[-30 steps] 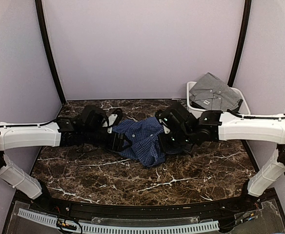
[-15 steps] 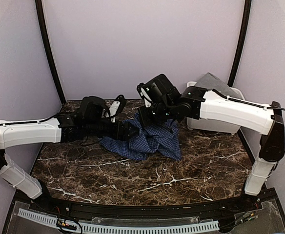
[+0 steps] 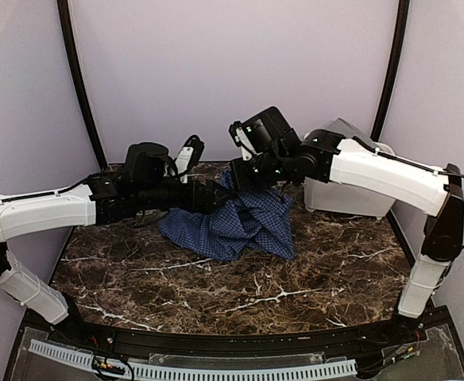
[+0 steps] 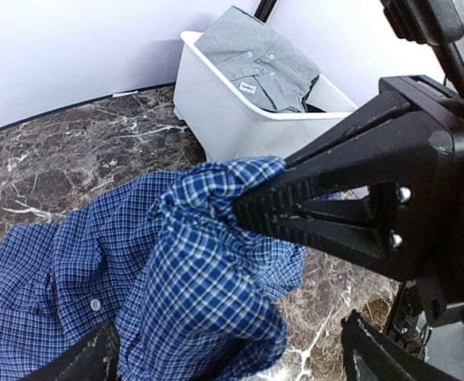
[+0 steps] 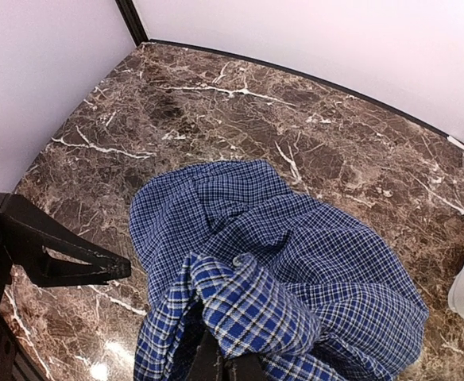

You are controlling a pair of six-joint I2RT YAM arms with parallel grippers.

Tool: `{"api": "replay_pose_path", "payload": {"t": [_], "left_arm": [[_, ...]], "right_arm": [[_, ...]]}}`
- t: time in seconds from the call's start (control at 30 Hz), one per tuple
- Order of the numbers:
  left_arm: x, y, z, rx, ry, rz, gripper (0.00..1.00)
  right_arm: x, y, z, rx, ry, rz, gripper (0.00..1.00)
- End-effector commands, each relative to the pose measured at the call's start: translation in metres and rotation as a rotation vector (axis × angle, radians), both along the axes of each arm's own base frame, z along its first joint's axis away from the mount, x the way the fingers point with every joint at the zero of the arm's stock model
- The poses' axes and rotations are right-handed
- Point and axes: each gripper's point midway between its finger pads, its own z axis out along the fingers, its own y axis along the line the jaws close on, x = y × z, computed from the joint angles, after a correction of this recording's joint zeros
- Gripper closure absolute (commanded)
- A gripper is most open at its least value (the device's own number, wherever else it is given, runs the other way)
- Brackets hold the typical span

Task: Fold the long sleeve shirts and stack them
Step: Pass from the right arm to the left

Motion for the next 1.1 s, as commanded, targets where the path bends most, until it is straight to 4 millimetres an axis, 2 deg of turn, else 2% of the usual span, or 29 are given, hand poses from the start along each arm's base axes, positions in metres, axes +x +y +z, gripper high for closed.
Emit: {"api": "replay_pose_path", "payload": {"t": [0.0, 0.17, 0.27, 0.33, 0.37, 0.4, 0.43, 0.47, 0.5, 0.53, 0.57, 0.63, 0.67, 0.7, 0.8, 0.9, 0.93, 1.07], "left_arm": [[0.009, 0.0, 0.001, 0.066, -0.016, 0.053, 0.04], [0.02, 0.001, 0.005, 0.067, -0.015, 0.11, 0.1], [0.028, 0.004, 0.001, 0.098, -0.008, 0.155, 0.24], [0.033, 0.008, -0.002, 0.114, -0.008, 0.189, 0.37], [0.035, 0.01, -0.002, 0.121, -0.013, 0.207, 0.48], [0.037, 0.01, -0.002, 0.124, -0.016, 0.214, 0.53], [0.04, 0.011, -0.003, 0.134, -0.021, 0.227, 0.62], [0.042, 0.01, 0.001, 0.133, -0.028, 0.233, 0.68], [0.046, 0.011, -0.001, 0.149, -0.033, 0.247, 0.81], [0.05, 0.013, 0.005, 0.159, -0.044, 0.268, 0.86], [0.053, 0.015, 0.005, 0.17, -0.048, 0.286, 0.96], [0.059, 0.025, 0.007, 0.215, -0.056, 0.342, 1.0], [0.064, 0.029, 0.015, 0.22, -0.072, 0.372, 1.0], [0.068, 0.034, 0.009, 0.25, -0.056, 0.387, 1.0], [0.078, 0.04, 0.02, 0.252, -0.054, 0.415, 1.0], [0.085, 0.044, 0.028, 0.247, -0.046, 0.424, 1.0], [0.088, 0.047, 0.025, 0.259, -0.034, 0.429, 1.0], [0.094, 0.049, 0.035, 0.244, -0.037, 0.43, 1.0]], "right_arm": [[0.007, 0.005, 0.026, 0.045, -0.052, 0.008, 1.0], [0.008, 0.007, 0.034, 0.057, -0.063, 0.015, 1.0], [0.008, 0.01, 0.038, 0.066, -0.068, 0.026, 1.0], [0.008, 0.012, 0.037, 0.063, -0.066, 0.033, 1.0], [0.008, 0.012, 0.039, 0.068, -0.066, 0.036, 1.0], [0.007, 0.012, 0.04, 0.072, -0.067, 0.042, 1.0], [0.005, 0.013, 0.04, 0.075, -0.064, 0.049, 1.0], [0.004, 0.013, 0.039, 0.076, -0.063, 0.056, 1.0], [0.004, 0.013, 0.038, 0.074, -0.062, 0.059, 1.0], [0.003, 0.012, 0.036, 0.066, -0.06, 0.06, 1.0], [0.001, 0.009, 0.033, 0.056, -0.057, 0.059, 0.95], [-0.002, -0.003, 0.021, 0.03, -0.054, 0.042, 0.72], [-0.004, -0.01, 0.017, 0.025, -0.054, 0.035, 0.59], [-0.007, -0.017, 0.012, 0.025, -0.054, 0.03, 0.47], [-0.021, -0.039, 0.003, 0.028, -0.06, 0.028, 0.26], [-0.033, -0.061, -0.014, 0.015, -0.05, 0.009, 0.13], [-0.037, -0.067, -0.019, 0.015, -0.048, 0.006, 0.11], [-0.053, -0.081, -0.057, 0.006, 0.006, 0.006, 0.1]]}}
